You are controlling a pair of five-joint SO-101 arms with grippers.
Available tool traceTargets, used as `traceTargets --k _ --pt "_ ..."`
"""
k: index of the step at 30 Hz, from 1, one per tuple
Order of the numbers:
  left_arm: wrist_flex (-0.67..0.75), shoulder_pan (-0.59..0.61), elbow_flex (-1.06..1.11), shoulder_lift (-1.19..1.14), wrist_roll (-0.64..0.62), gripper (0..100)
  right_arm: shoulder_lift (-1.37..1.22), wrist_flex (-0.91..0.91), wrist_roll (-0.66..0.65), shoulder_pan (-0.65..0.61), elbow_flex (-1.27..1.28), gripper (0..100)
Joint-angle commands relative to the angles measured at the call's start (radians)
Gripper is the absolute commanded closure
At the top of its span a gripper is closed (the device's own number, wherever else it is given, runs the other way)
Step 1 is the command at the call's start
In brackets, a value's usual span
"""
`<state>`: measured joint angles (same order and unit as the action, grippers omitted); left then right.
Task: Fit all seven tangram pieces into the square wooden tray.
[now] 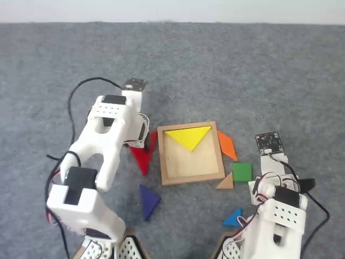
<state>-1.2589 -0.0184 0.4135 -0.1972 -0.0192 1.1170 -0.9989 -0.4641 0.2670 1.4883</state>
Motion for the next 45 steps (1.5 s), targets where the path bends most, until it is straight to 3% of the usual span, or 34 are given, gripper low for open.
traceTargets --k 1,12,23,37,43,45 --pt "-0.023 -0.034 0.007 0.068 0.018 82 0.015 0.019 -0.011 0.010 -0.008 46.5" --pt "0.012 -0.037 0.039 0.094 0.068 79 0.015 0.019 -0.011 0.010 -0.008 46.5" --pt "-0.071 -0.288 0.062 0.270 0.015 79 0.018 0.021 -0.011 0.010 -0.006 46.5" --pt "0.069 -0.153 0.062 0.077 0.060 80 0.015 0.021 -0.011 0.010 -0.006 46.5" --pt "0.095 -0.152 0.064 0.044 0.114 99 0.016 0.021 -0.011 0.010 -0.006 46.5" --pt "0.084 -0.146 0.065 0.066 0.115 99 0.016 0.021 -0.011 0.010 -0.006 46.5"
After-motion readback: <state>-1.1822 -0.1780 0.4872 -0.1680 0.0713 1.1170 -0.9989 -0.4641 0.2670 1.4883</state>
